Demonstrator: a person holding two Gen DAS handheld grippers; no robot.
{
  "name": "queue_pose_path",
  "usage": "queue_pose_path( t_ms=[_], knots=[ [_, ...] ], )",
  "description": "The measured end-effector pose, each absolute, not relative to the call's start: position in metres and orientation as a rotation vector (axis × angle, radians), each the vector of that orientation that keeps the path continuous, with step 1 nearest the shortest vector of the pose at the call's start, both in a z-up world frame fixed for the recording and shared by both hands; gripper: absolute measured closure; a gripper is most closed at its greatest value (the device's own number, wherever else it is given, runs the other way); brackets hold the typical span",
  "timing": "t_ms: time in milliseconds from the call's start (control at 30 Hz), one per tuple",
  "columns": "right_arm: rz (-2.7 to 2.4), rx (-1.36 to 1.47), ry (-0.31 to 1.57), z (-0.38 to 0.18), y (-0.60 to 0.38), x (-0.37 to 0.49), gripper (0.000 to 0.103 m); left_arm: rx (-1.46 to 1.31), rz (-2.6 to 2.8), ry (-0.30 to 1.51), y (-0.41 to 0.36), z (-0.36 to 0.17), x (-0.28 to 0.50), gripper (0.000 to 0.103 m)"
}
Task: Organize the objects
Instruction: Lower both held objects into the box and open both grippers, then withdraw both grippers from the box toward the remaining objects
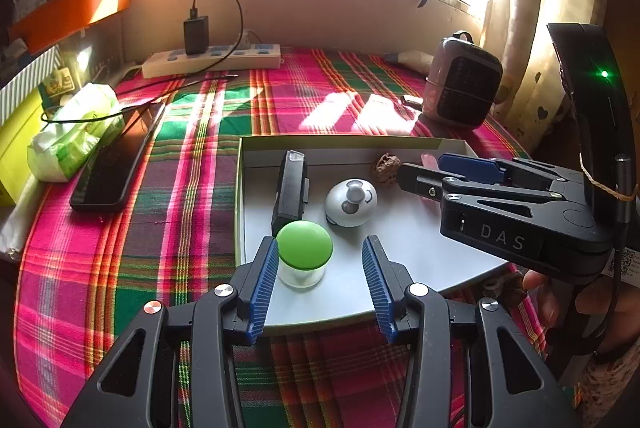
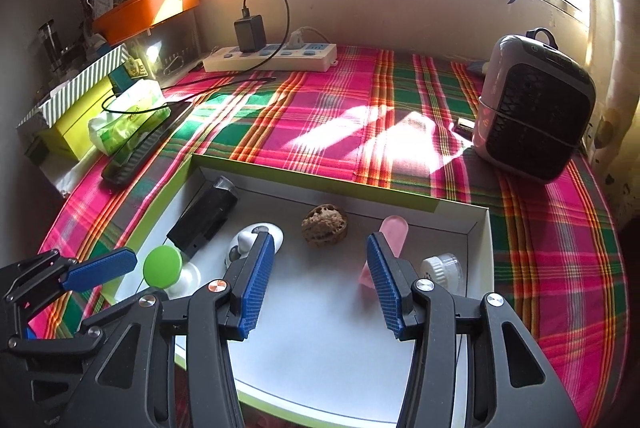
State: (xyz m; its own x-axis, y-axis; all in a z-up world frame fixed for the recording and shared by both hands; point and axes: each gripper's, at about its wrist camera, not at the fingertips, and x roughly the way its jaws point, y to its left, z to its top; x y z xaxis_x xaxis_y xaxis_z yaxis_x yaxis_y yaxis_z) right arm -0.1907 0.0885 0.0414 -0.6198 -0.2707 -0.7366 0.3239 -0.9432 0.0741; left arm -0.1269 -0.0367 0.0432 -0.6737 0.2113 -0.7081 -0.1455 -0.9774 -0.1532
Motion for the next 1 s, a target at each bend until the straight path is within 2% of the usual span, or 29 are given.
queue_pose_path(
  t_ms=[633, 1000],
  knots=[
    [-2.633, 1.078, 0.038, 0.053, 0.107, -0.135, 0.053, -1.101, 2.748, -0.078, -0.032, 0.055, -0.095, 0.061],
    [-2.686, 1.058, 0.035, 0.051, 0.121, -0.108, 0.053, -1.124, 2.698, -0.109, -0.031, 0.048, -0.081, 0.061]
  ],
)
